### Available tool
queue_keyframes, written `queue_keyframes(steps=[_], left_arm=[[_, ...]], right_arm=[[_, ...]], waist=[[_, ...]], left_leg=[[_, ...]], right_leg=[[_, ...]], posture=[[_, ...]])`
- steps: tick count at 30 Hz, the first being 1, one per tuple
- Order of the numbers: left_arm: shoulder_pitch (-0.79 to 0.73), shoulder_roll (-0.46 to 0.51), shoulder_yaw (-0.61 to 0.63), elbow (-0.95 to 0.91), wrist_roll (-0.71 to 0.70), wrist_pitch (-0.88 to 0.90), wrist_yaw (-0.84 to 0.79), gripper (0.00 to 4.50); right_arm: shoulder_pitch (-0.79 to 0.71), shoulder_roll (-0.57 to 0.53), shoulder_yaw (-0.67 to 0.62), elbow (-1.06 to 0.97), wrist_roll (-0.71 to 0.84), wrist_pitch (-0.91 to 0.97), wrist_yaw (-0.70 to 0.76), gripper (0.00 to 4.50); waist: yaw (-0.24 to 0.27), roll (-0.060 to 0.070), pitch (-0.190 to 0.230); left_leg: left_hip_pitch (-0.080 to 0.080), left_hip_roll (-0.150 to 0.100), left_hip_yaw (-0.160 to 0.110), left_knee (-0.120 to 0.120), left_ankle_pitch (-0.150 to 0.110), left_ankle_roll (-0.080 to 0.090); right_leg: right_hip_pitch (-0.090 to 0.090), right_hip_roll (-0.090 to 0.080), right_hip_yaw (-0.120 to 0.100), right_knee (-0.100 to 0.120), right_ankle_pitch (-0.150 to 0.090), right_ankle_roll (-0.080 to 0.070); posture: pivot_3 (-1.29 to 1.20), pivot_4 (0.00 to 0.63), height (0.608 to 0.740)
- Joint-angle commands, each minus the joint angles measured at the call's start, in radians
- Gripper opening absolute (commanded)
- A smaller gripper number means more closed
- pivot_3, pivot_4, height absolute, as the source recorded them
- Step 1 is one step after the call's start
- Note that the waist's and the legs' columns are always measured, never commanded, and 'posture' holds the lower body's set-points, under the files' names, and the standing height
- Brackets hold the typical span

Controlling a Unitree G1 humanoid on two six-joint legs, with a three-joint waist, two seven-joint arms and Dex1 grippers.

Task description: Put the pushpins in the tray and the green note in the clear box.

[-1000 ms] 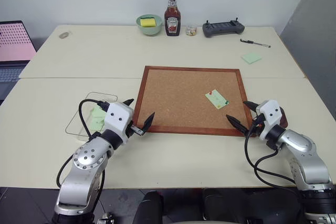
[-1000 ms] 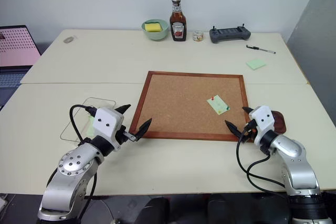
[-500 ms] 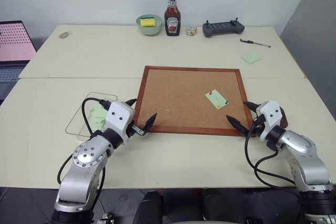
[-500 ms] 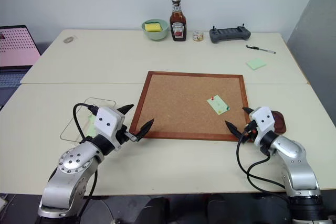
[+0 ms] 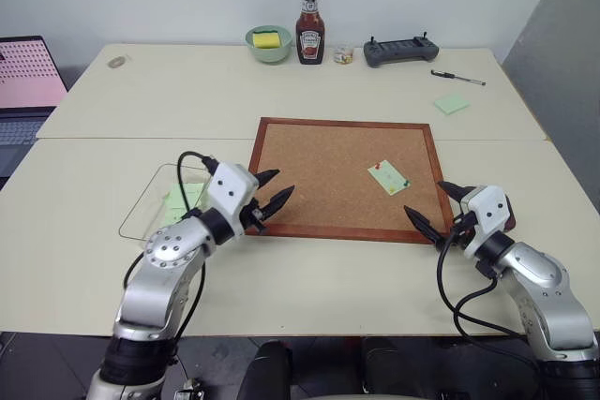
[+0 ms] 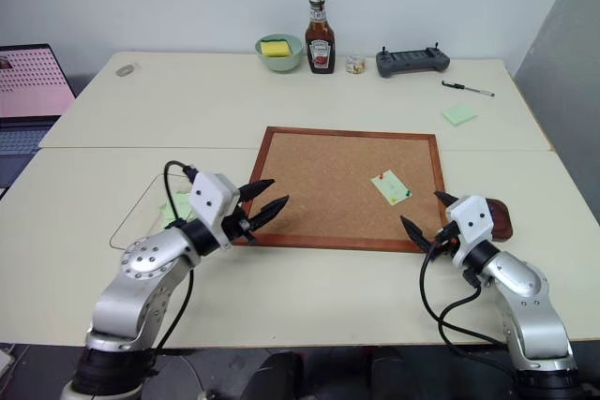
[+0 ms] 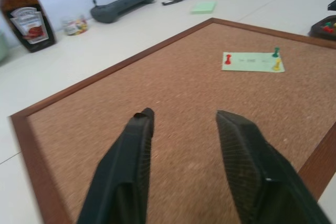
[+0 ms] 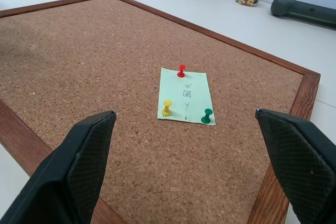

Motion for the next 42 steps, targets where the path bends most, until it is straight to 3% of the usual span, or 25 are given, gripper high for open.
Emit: queue_keyframes(steps=[1, 6, 13, 23, 29, 42], left_arm=[[-0.057, -0.029, -0.067, 0.052, 0.021, -0.026, -0.026, 1.1], [-0.155, -0.116, -0.13, 0.176, 0.054, -0.059, -0.014, 0.07], [-0.211, -0.206, -0.167, 0.316, 0.085, -0.079, -0.002, 0.07], [-0.214, -0.225, -0.191, 0.492, 0.14, -0.138, -0.022, 0.07], [-0.183, -0.236, -0.202, 0.477, 0.153, -0.141, -0.03, 0.07], [-0.14, -0.232, -0.223, 0.408, 0.146, -0.098, -0.075, 0.07]], right_arm=[[0.006, 0.006, -0.013, -0.064, 0.01, 0.007, -0.017, 4.5], [0.008, 0.011, -0.001, -0.063, 0.0, 0.005, -0.019, 4.5], [-0.031, 0.01, 0.028, -0.061, -0.003, 0.026, -0.009, 4.5], [-0.215, -0.004, 0.081, 0.067, -0.004, 0.068, 0.042, 4.5], [-0.409, 0.008, 0.125, 0.233, 0.011, 0.225, 0.071, 4.5], [-0.656, 0.073, 0.204, 0.639, -0.104, 0.115, 0.105, 4.5]], waist=[[-0.002, 0.0, 0.0], [0.0, 0.0, 0.0], [-0.002, 0.0, 0.0], [-0.001, 0.001, 0.0], [-0.001, 0.002, -0.001], [-0.003, 0.003, -0.002]], left_leg=[[0.0, 0.0, 0.0, 0.0, 0.0, 0.0], [0.0, 0.0, 0.0, 0.0, 0.0, 0.0], [0.0, 0.0, 0.0, 0.0, 0.0, 0.0], [0.0, 0.0, 0.0, 0.001, 0.0, 0.0], [0.001, 0.0, 0.0, 0.001, 0.0, 0.0], [0.001, -0.001, 0.0, 0.0, 0.0, 0.0]], right_leg=[[0.0, 0.0, 0.0, 0.0, 0.0, 0.0], [0.0, 0.0, 0.0, 0.0, 0.0, 0.0], [0.0, 0.0, 0.0, 0.0, 0.0, 0.0], [0.0, 0.0, 0.0, 0.0, 0.0, 0.0], [0.001, 0.0, 0.0, 0.0, 0.0, 0.0], [0.0, 0.0, 0.0, 0.0, 0.0, 0.0]], posture=[[0.0, 0.15, 0.74], [0.0, 0.15, 0.74], [0.0, 0.15, 0.74], [0.0, 0.15, 0.74], [0.0, 0.15, 0.74], [0.0, 0.15, 0.74]])
